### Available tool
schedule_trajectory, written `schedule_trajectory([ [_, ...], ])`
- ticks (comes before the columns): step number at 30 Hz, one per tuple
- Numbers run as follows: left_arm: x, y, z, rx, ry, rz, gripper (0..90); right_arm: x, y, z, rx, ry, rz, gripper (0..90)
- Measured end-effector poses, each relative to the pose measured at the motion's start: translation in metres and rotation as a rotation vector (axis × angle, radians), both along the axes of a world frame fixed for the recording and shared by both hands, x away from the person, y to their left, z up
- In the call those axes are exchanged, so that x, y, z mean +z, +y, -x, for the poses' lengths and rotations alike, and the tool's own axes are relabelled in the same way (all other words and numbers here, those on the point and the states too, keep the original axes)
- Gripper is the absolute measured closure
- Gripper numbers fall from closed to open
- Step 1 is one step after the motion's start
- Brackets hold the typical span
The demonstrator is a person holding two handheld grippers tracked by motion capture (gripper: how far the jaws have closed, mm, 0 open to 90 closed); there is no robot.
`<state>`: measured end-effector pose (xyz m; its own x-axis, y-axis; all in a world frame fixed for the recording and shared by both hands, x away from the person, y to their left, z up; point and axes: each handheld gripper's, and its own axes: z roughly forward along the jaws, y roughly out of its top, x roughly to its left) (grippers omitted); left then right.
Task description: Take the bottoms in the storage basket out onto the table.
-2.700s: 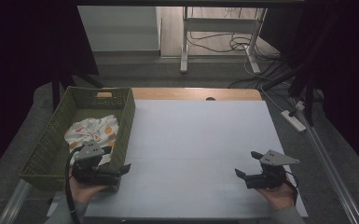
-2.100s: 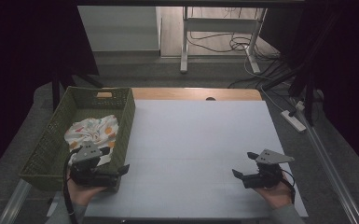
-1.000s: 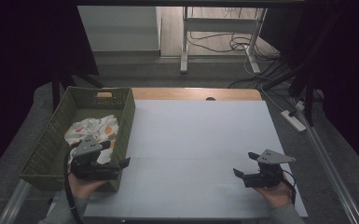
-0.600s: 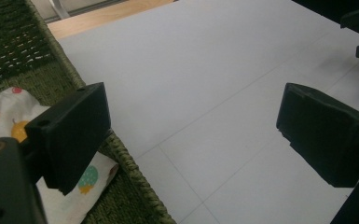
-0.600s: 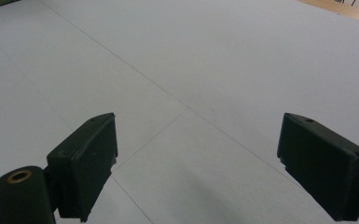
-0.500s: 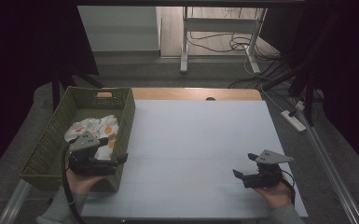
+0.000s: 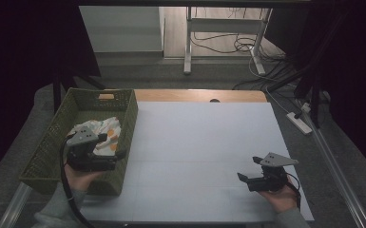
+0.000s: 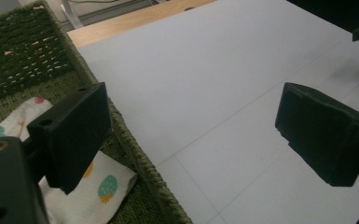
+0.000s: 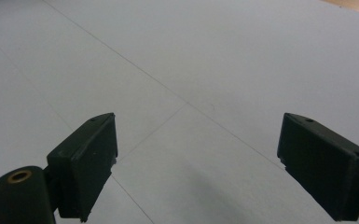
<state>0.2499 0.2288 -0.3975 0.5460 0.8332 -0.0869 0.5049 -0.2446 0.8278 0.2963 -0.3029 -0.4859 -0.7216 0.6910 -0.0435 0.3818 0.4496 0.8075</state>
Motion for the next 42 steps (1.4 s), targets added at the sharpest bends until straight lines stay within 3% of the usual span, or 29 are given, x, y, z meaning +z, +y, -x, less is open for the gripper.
schedule_trajectory([
  [22, 0.007, 0.013, -0.023, 0.031, 0.013, -0.017, 10.0, -0.002, 0.001, -0.001, -0.003, 0.011, 0.019, 12.5],
  [42, 0.007, 0.033, -0.045, 0.105, 0.031, -0.015, 10.0, -0.004, 0.002, -0.001, -0.005, 0.016, 0.028, 12.6],
])
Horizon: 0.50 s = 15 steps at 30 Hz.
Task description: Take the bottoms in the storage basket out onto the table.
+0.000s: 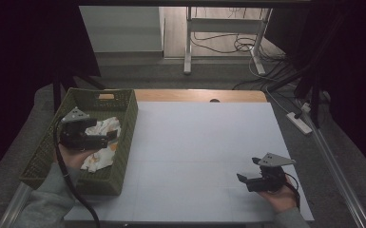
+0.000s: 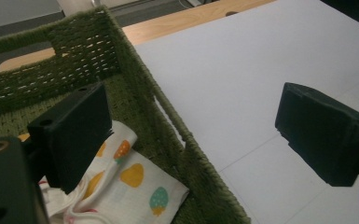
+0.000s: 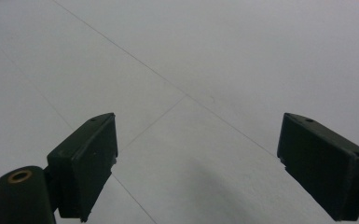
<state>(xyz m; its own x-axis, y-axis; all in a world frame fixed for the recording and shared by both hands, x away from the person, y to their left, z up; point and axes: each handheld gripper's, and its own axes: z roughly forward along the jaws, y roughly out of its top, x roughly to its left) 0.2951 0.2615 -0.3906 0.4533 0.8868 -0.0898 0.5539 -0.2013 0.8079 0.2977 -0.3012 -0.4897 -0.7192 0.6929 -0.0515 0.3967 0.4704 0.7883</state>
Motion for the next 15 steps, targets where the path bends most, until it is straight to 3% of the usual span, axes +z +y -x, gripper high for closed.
schedule_trajectory([
  [15, -0.007, 0.015, -0.014, 0.056, 0.024, 0.002, 10.8, -0.002, 0.001, -0.001, 0.0, 0.008, 0.008, 12.7],
])
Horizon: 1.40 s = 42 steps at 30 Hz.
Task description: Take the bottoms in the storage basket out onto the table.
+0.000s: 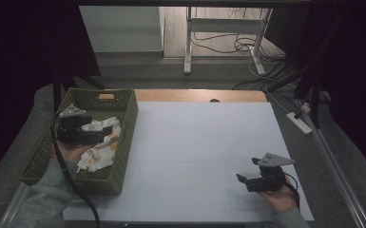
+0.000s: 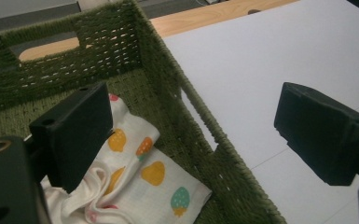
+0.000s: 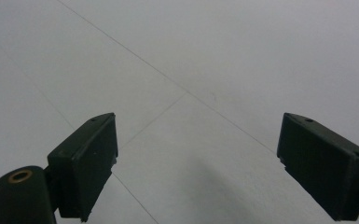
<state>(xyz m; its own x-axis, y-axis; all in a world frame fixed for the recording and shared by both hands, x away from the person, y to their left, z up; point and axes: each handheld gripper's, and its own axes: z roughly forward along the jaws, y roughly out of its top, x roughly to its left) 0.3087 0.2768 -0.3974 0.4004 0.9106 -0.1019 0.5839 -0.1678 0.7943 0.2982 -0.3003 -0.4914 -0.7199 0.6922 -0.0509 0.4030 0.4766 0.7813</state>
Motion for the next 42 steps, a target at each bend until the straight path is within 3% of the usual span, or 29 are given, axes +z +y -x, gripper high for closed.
schedule_trajectory([
  [10, -0.004, 0.01, -0.007, 0.03, 0.025, -0.005, 10.8, -0.001, 0.0, 0.0, 0.001, 0.006, 0.006, 12.7],
  [42, -0.039, 0.051, -0.035, 0.153, 0.173, 0.014, 9.9, -0.005, 0.002, -0.002, 0.005, 0.03, 0.031, 12.7],
])
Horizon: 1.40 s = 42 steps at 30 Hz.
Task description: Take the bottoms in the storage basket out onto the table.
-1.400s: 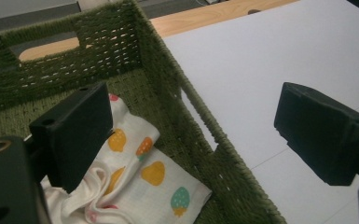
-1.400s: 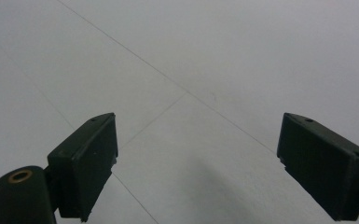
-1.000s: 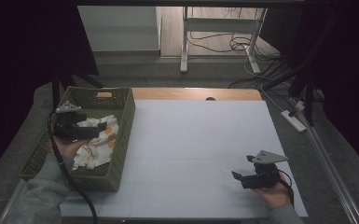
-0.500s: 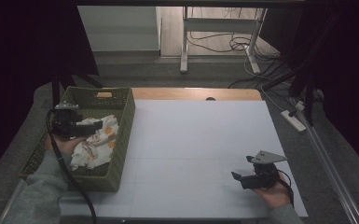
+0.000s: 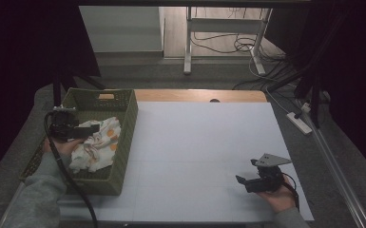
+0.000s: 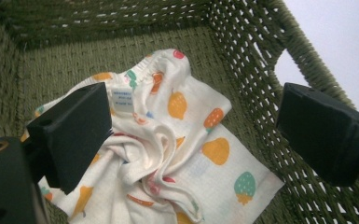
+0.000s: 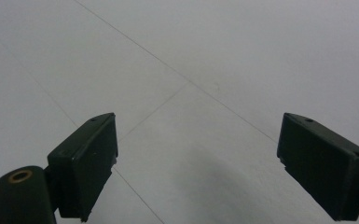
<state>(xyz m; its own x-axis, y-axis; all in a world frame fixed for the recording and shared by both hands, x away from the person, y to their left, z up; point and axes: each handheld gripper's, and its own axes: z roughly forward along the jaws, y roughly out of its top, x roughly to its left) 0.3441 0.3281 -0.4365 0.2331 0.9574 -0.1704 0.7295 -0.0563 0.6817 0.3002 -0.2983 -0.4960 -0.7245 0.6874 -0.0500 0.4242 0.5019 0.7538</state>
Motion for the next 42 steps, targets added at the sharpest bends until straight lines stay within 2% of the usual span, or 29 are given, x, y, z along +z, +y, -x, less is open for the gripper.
schedule_trajectory([
  [12, -0.011, 0.009, -0.006, 0.024, 0.048, 0.009, 9.5, -0.001, 0.0, 0.0, 0.002, 0.001, 0.003, 12.8],
  [27, -0.033, 0.018, -0.013, 0.059, 0.106, 0.004, 9.4, -0.002, 0.001, 0.0, 0.002, 0.009, 0.009, 12.8],
  [36, -0.041, 0.018, -0.018, 0.052, 0.149, 0.006, 9.1, -0.002, 0.001, -0.001, 0.002, 0.01, 0.014, 12.8],
  [42, -0.041, 0.014, -0.024, 0.031, 0.18, -0.035, 8.5, -0.003, 0.002, -0.001, 0.007, 0.011, 0.016, 12.8],
])
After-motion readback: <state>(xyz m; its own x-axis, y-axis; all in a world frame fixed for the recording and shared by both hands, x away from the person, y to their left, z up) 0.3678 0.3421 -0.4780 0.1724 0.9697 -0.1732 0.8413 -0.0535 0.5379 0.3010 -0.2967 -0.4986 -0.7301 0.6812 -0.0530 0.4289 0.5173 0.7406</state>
